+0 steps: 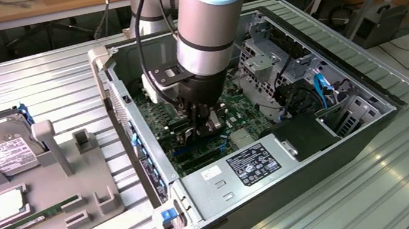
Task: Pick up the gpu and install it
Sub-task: 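Insert the gpu into the slot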
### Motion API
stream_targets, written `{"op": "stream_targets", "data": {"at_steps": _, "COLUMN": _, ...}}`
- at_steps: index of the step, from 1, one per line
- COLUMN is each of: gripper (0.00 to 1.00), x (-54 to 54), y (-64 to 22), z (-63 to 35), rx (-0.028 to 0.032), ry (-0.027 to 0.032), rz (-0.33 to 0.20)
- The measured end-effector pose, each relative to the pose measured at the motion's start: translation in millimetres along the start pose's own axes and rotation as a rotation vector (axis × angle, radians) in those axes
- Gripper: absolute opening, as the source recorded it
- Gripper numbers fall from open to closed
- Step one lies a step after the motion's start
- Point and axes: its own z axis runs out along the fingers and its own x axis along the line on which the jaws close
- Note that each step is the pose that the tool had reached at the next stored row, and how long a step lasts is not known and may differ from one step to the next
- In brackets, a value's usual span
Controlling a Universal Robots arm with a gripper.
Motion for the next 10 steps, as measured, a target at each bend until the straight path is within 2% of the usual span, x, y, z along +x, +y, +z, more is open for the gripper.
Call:
{"op": "stream_targets", "data": {"at_steps": 7, "gripper": 0.27, "x": -0.1, "y": 0.1, "z": 0.6, "rx": 0.0003, "ry": -0.0007, "rz": 0.0}}
{"op": "stream_targets", "data": {"at_steps": 9, "gripper": 0.4, "x": 0.0, "y": 0.0, "z": -0.7, "rx": -0.0005, "ry": -0.0001, "rz": 0.0}}
{"op": "stream_targets", "data": {"at_steps": 10, "gripper": 0.4, "x": -0.2, "y": -0.1, "z": -3.8, "rx": -0.0007, "ry": -0.0004, "rz": 0.0}}
